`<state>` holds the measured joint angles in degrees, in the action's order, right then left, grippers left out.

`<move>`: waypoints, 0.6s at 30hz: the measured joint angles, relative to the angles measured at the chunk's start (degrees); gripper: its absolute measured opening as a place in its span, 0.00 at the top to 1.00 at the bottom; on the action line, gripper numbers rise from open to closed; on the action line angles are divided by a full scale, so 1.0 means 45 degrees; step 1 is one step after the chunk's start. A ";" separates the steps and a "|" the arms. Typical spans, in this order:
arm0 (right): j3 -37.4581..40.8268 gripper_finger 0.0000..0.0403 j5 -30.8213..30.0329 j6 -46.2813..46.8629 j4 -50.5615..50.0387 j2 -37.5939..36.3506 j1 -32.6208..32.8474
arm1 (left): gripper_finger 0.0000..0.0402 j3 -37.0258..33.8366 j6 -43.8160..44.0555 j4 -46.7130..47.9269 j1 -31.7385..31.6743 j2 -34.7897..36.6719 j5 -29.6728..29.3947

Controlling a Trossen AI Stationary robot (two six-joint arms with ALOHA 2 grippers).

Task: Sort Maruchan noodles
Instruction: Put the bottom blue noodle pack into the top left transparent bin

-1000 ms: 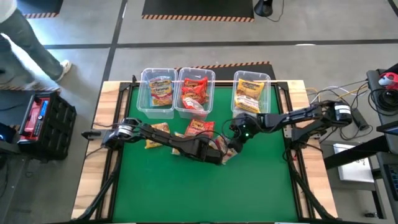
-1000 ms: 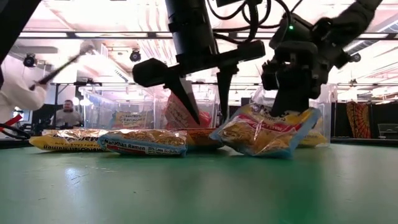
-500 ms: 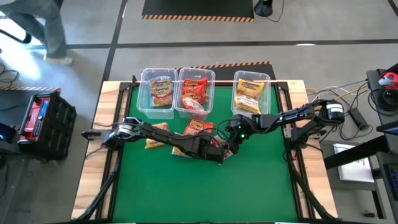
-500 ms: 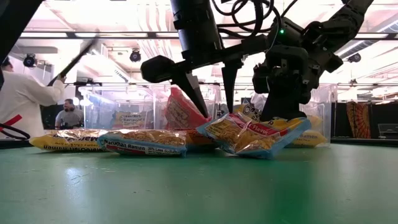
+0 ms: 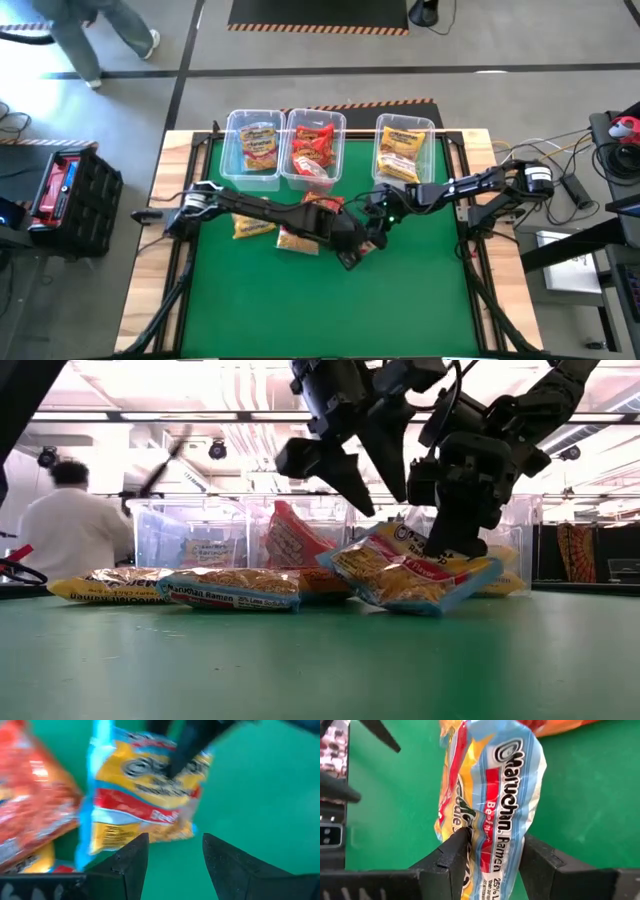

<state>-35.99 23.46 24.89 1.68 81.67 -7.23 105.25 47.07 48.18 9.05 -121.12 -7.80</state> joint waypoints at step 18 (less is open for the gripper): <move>0.0024 0.65 0.0356 -0.3124 -0.0387 -0.0241 0.0021 | 0.58 -0.0249 -0.4780 -0.0065 -0.0138 0.1167 0.1227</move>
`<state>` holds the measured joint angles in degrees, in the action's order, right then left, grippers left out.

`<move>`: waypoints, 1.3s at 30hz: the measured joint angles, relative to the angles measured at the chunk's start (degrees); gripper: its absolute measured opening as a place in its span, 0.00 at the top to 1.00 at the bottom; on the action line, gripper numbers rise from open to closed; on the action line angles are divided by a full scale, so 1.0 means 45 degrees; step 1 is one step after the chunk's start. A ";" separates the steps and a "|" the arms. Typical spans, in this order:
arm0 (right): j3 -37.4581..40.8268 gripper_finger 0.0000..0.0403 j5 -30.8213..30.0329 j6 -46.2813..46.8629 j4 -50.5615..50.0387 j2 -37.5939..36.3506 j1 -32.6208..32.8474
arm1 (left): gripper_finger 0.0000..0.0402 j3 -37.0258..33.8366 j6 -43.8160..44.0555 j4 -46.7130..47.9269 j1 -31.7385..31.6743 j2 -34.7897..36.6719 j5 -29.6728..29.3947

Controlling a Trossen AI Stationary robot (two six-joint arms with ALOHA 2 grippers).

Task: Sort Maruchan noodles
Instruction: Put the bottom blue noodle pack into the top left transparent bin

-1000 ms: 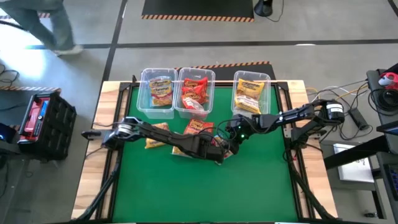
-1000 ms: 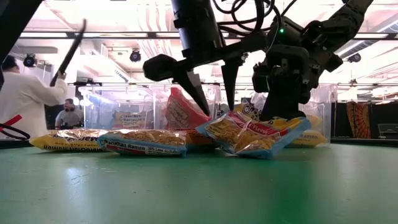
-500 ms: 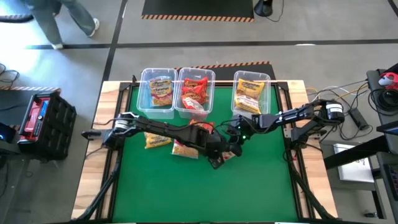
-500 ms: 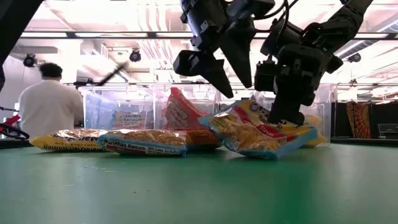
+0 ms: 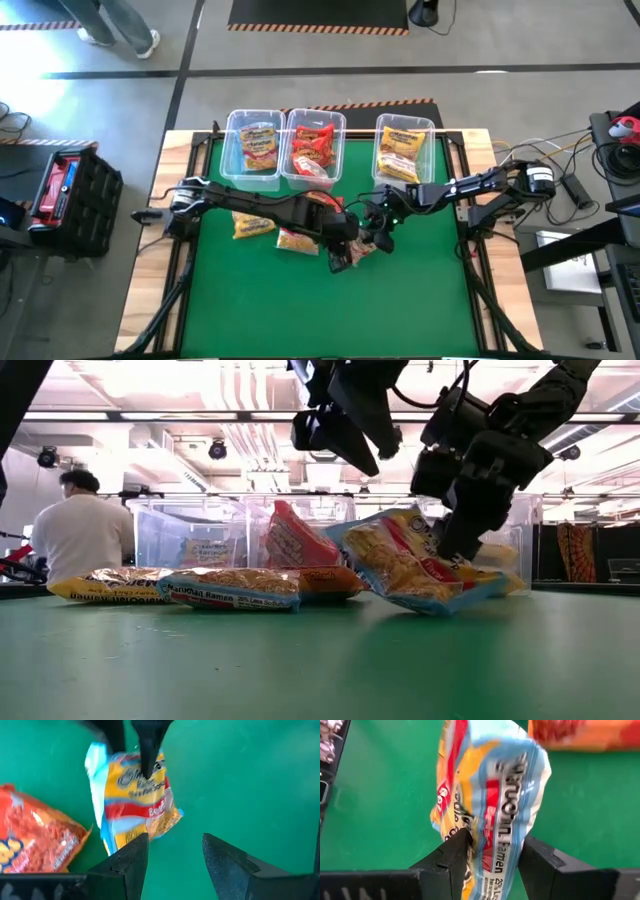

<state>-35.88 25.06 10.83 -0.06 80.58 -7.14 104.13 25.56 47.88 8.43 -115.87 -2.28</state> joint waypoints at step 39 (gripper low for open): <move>-0.0024 0.65 -0.0564 -0.3127 0.2459 0.0032 -0.0306 | 0.58 -0.9315 -0.1355 -1.0055 -0.0836 0.4638 -0.2221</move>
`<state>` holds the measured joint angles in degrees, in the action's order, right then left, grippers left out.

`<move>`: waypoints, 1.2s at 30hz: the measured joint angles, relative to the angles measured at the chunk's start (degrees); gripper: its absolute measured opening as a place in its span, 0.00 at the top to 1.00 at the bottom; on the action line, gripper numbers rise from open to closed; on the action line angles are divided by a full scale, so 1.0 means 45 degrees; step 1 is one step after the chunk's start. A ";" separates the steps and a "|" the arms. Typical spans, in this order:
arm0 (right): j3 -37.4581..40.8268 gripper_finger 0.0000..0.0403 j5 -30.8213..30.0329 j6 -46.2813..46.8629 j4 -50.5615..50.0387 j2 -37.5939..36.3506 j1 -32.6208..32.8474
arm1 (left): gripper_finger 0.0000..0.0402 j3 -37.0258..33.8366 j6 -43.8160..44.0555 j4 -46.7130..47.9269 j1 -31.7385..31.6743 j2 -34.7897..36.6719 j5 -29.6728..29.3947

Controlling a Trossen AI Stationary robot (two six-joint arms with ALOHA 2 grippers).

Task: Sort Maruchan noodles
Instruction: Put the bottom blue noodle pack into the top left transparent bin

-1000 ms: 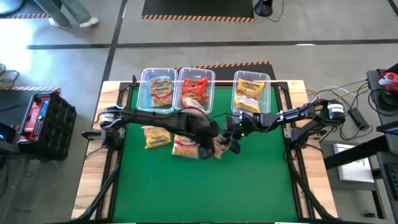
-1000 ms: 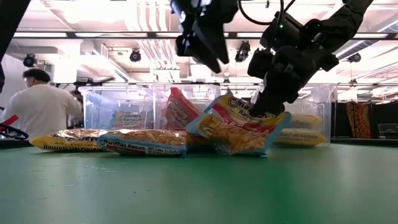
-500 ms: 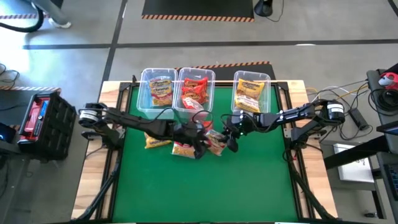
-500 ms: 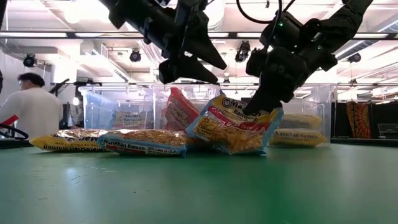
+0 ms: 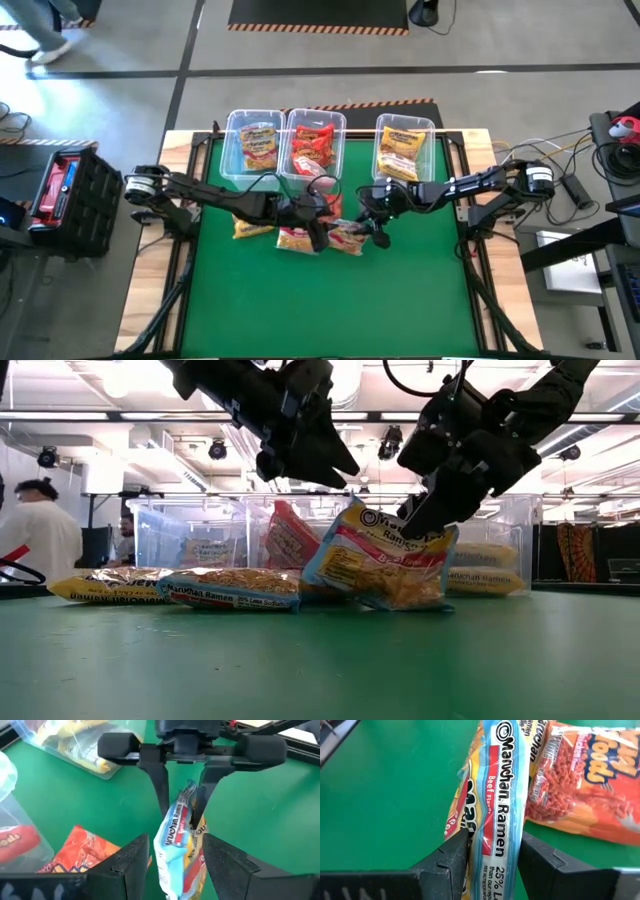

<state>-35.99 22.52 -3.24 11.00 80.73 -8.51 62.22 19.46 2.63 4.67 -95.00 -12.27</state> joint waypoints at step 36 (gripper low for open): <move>-0.0306 0.65 -0.0005 -0.1822 -0.0222 -0.0010 0.0000 | 0.50 0.0000 0.0666 0.0341 -0.0087 -0.0713 0.1893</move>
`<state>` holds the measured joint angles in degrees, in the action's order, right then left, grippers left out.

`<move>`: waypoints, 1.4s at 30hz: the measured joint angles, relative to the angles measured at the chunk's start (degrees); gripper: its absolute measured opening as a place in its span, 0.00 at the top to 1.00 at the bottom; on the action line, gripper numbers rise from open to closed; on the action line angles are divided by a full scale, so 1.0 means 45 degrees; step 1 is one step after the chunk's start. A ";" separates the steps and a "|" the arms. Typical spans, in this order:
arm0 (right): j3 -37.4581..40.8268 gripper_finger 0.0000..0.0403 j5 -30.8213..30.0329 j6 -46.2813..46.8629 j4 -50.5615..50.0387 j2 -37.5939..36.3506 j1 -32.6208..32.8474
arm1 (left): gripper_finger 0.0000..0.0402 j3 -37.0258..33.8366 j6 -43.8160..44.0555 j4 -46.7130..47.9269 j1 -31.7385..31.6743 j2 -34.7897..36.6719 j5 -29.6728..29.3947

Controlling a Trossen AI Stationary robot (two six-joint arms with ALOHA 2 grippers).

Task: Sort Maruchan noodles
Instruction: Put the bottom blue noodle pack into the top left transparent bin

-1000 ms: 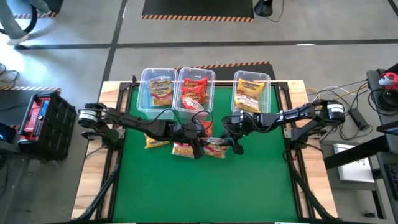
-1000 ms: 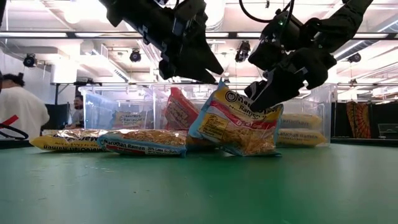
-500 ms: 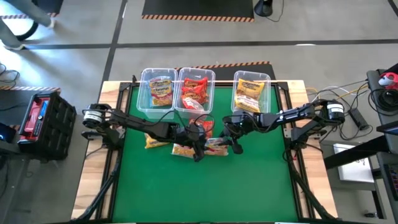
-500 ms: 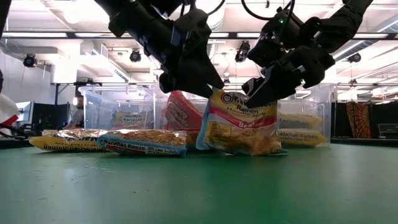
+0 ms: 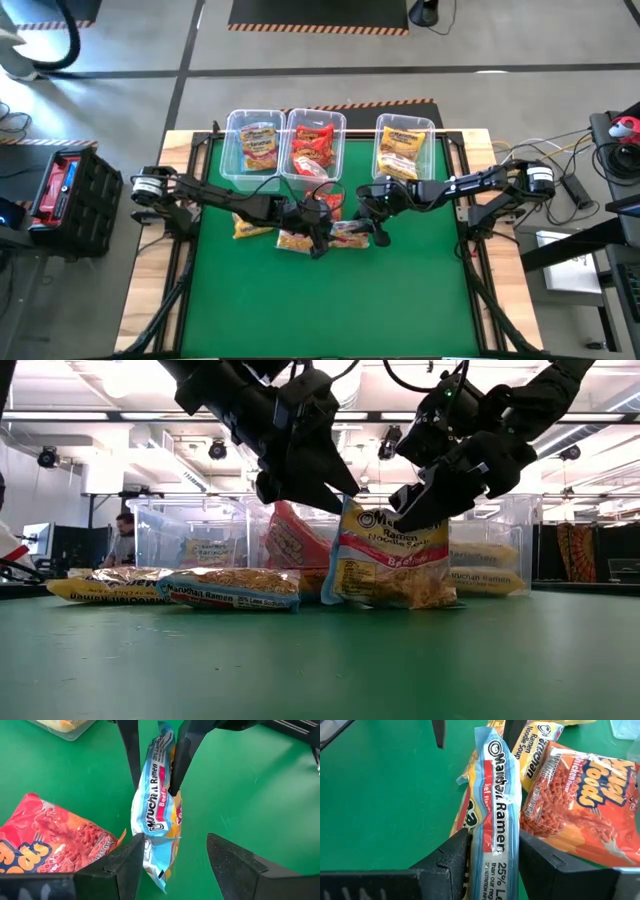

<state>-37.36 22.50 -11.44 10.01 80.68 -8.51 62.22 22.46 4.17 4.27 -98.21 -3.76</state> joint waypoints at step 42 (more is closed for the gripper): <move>-0.0797 0.65 -0.0097 0.0031 -0.0911 0.0010 0.0958 | 0.50 0.0526 -0.0863 -0.1701 -0.0393 -0.1751 0.1661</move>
<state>-40.95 22.06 -11.30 5.91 80.73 -4.20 64.58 18.58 -3.49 2.50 -106.09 3.72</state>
